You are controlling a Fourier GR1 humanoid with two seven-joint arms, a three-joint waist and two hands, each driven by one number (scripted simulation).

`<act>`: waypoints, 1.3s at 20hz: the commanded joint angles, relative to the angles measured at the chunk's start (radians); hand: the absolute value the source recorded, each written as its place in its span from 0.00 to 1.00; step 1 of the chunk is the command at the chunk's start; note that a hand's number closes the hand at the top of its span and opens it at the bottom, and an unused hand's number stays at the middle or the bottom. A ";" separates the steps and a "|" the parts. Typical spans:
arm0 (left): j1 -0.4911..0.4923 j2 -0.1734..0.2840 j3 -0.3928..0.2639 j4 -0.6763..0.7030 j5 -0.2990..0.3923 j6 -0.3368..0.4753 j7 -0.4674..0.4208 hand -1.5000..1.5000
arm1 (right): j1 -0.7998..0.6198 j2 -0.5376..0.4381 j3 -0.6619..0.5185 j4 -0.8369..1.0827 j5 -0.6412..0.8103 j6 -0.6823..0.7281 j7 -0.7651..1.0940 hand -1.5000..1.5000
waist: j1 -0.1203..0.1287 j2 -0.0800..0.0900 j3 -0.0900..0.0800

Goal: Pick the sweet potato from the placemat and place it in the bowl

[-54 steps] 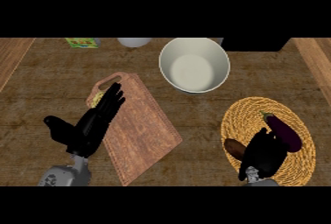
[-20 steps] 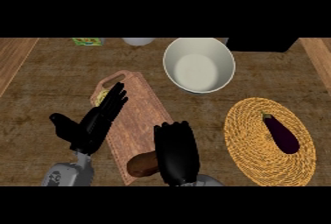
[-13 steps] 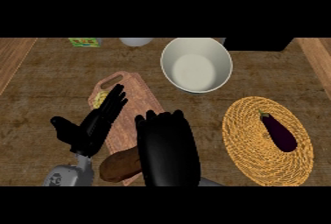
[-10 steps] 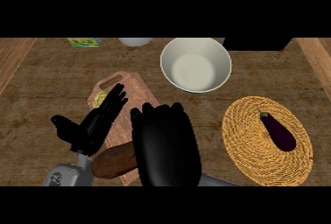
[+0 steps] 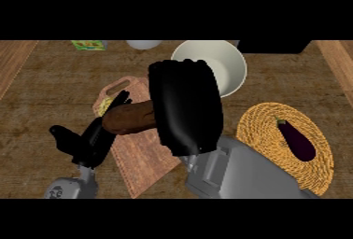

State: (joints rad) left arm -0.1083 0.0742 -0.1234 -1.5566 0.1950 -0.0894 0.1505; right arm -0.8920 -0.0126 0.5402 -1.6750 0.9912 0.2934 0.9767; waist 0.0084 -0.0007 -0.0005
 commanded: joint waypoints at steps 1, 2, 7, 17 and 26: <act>0.014 -0.008 -0.021 -0.054 -0.015 0.013 0.031 0.50 | -0.036 -0.011 -0.122 0.176 0.015 -0.081 -0.092 1.00 | 0.006 0.003 0.000; -0.029 -0.026 -0.008 0.080 -0.031 -0.001 -0.055 0.50 | -0.068 0.012 -0.106 0.193 0.002 -0.113 -0.049 1.00 | 0.001 0.004 0.000; -0.022 0.018 0.039 0.037 0.007 -0.029 -0.019 0.50 | -0.032 -0.058 -0.231 0.372 0.004 -0.252 -0.286 1.00 | 0.005 0.006 0.000; -0.040 -0.014 0.016 0.003 0.015 -0.023 0.038 0.50 | -0.213 -0.064 -0.343 0.923 0.080 -0.495 -0.526 1.00 | 0.024 0.011 0.000; -0.047 -0.042 -0.026 0.014 -0.023 -0.019 -0.002 0.50 | -0.318 -0.104 -0.511 1.279 0.010 -0.528 -0.505 0.00 | 0.073 0.034 0.001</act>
State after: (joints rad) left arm -0.1639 0.0469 -0.1299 -1.5470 0.1815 -0.1031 0.1705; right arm -1.1723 -0.1125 0.1029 -0.5199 1.0362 -0.1880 0.4708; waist 0.0611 0.0248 -0.0002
